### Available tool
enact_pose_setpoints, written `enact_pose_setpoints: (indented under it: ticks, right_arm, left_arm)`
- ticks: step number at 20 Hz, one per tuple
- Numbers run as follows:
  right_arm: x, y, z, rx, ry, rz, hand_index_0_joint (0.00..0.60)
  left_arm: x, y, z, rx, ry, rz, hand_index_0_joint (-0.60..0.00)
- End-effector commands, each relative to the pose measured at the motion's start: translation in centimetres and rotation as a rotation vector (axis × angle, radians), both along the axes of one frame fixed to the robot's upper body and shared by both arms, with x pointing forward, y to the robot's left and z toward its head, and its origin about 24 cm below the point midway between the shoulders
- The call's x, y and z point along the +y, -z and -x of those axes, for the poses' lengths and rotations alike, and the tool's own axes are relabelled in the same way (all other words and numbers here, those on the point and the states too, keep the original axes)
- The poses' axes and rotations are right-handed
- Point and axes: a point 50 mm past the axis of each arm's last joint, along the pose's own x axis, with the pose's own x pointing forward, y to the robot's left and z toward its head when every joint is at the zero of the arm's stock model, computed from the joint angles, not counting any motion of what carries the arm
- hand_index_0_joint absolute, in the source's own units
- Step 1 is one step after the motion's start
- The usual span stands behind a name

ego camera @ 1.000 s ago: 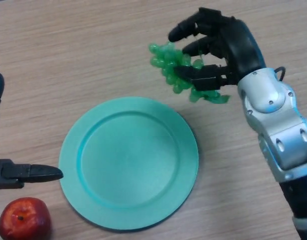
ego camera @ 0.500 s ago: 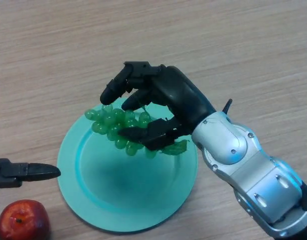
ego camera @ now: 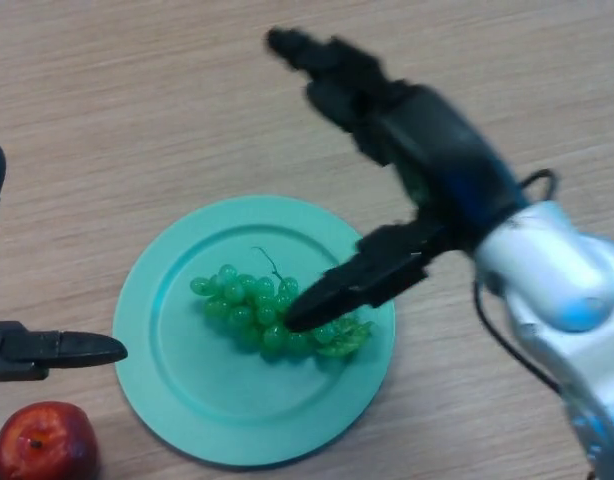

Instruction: Pick up the green grapes and place it on the plate

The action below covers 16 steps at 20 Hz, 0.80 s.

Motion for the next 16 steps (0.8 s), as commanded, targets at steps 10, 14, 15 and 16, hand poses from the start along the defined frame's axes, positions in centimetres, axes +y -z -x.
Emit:
enact_pose_setpoints:
  ticks: [10,14,15,16]
  right_arm:
    - [-6.8,-2.2,4.2,-0.214,0.149,-0.375,0.0]
    - [-5.6,-2.3,5.2,-0.234,0.121,-0.362,0.0]
    - [-5.4,-2.4,5.4,-0.25,0.114,-0.357,0.0]
    - [-5.1,-2.6,5.5,-0.27,0.11,-0.35,0.0]
  left_arm:
    - [-1.2,-4.4,2.8,-0.203,0.087,-0.055,0.0]
    - [-1.5,-5.9,3.3,-0.204,0.1,-0.033,0.0]
    - [-1.5,-6.0,3.4,-0.207,0.095,-0.038,0.0]
    - [-1.6,-6.1,3.5,-0.214,0.088,-0.043,0.0]
